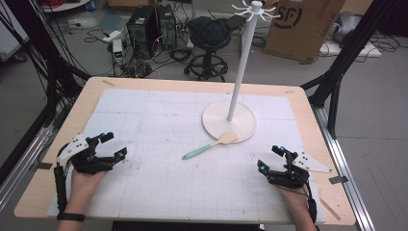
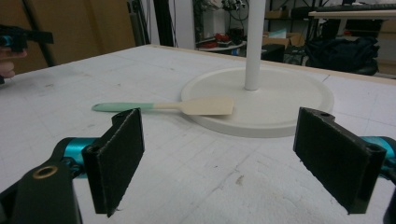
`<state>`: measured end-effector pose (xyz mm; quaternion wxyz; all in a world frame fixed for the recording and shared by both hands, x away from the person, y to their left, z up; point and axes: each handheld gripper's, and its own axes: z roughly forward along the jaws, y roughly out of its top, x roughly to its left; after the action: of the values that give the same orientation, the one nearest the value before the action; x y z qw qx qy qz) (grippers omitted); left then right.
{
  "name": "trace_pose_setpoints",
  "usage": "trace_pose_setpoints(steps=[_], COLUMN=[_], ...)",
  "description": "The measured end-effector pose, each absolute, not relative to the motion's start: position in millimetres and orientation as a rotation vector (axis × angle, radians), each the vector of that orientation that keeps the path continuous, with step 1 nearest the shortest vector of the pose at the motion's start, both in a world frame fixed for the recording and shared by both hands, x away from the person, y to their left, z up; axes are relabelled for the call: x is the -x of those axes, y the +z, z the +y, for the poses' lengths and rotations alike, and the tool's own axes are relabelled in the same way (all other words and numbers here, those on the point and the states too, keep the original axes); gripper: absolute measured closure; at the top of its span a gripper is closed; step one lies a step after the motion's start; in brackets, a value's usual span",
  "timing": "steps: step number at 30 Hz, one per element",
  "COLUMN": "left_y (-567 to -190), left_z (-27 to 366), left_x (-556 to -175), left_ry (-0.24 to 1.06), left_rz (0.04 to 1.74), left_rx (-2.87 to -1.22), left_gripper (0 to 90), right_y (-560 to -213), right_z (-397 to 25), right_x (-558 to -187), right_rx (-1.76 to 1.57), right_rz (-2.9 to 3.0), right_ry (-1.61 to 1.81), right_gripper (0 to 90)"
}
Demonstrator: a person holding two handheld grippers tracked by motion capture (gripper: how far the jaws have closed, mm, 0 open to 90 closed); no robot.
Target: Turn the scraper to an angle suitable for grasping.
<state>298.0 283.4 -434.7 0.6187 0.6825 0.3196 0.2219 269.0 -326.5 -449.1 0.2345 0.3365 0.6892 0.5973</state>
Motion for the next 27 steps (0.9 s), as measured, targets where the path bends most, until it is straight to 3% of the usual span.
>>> trace_pose_setpoints(steps=[21, 27], left_y=[-423.7, -424.3], left_z=[131.8, 90.3], left_x=[-367.0, -378.7], left_ry=[0.292, 0.243], left_rz=[0.563, 0.524], left_rx=[-1.775, -1.829], left_gripper=[15.4, 19.7], right_y=[-449.2, -449.2], right_z=[-326.9, -327.0], right_x=[-269.7, -269.8], right_rx=[-0.927, -0.928], right_rz=[1.891, 1.892], right_ry=[1.643, 1.645], right_gripper=[15.7, 15.7])
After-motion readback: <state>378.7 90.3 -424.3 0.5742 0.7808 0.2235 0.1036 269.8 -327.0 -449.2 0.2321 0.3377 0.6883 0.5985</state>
